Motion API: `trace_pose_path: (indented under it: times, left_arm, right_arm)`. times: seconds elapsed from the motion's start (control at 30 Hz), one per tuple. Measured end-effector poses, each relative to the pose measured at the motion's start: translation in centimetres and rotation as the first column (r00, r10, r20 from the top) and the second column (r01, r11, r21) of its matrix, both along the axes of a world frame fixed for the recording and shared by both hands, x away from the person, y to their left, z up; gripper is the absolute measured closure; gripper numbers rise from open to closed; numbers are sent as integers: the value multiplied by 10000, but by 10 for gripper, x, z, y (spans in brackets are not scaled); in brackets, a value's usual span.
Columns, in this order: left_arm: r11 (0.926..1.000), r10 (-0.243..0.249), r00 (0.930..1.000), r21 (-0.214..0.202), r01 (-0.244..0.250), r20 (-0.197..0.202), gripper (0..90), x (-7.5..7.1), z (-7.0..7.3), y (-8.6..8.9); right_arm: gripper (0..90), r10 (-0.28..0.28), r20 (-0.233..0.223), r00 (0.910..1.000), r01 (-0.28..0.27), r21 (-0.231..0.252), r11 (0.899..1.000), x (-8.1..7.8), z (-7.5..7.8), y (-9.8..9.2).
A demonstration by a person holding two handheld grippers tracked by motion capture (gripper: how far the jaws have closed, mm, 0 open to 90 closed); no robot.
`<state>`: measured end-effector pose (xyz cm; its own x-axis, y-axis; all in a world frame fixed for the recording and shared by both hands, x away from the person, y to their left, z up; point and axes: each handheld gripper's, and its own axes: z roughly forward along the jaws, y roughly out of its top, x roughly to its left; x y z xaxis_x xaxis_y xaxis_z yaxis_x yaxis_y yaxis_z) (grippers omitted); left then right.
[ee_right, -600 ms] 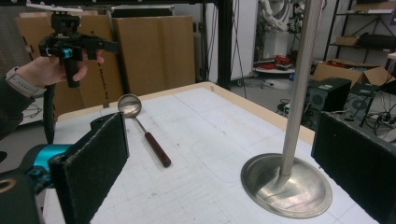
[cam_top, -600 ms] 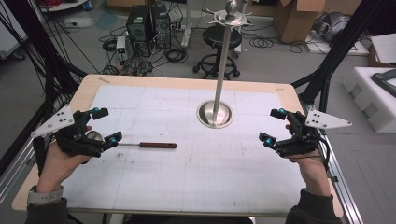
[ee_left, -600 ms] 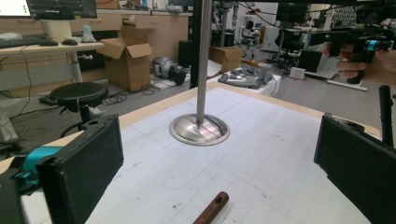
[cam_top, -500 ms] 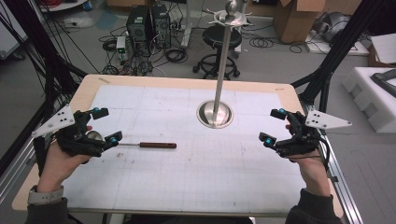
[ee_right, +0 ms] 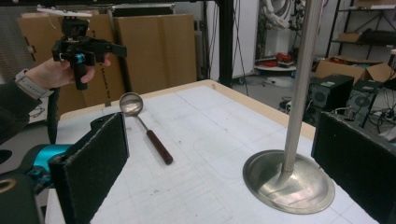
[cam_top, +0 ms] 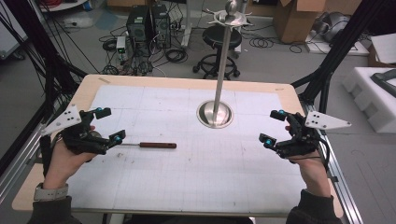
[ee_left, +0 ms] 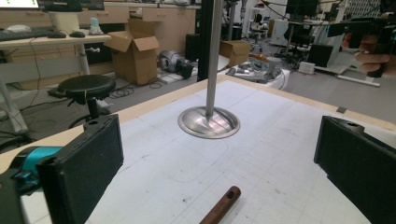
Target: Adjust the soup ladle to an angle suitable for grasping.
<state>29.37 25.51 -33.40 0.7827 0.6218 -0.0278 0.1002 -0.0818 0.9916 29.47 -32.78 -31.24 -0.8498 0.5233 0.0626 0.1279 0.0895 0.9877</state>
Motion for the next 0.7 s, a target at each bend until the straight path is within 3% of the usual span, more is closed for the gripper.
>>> trace_pose_path:
  times: [0.13,0.2,0.33,0.37,0.4,0.47,0.5,0.53,0.57,0.6,0.67,0.7]
  left_arm:
    - [9999,41,9999,138,-42,132,41,0,-2,-2]
    - [9990,31,9998,441,-39,172,172,0,-6,-1]
    - [9949,466,9989,895,-463,-11,515,0,-10,-1]
    - [9949,466,9989,895,-463,-11,549,0,-10,-1]
    - [9915,755,9967,1089,-719,-297,578,3,-12,-1]
    - [9899,807,9961,1195,-760,-351,669,3,-13,-1]
    - [9884,884,9957,1267,-840,-293,669,3,-15,-2]
    - [9846,1086,9934,1419,-1025,-358,795,4,-18,-2]
    - [9846,1086,9934,1419,-1025,-358,841,4,-18,-2]
    - [9816,1164,9914,1592,-1055,-604,884,7,-24,1]
    - [9806,1169,9867,1703,-967,-1131,896,12,-32,4]
    - [9806,1169,9867,1703,-967,-1131,897,12,-32,4]
  right_arm:
    - [24,-7,-41,10000,7,-21,10000,0,0,1]
    - [25,-10,-17,10000,10,-27,10000,0,0,1]
    - [24,2,-80,10000,-2,-66,10000,1,-1,1]
    - [24,2,-80,10000,-2,-66,10000,1,-1,1]
    - [24,0,-82,10000,0,-53,10000,1,-1,1]
    - [25,10,-96,10000,-10,-87,10000,1,-1,1]
    - [25,10,-96,10000,-10,-87,10000,1,-1,1]
    - [24,7,-81,10000,-7,-98,10000,1,-1,2]
    - [25,2,-87,10000,-3,-86,10000,1,-1,2]
    - [25,3,-79,10000,-3,-97,10000,1,-2,2]
    - [25,13,-86,10000,-13,-73,10000,1,-2,2]
    - [25,13,-86,10000,-13,-73,10000,1,-2,2]
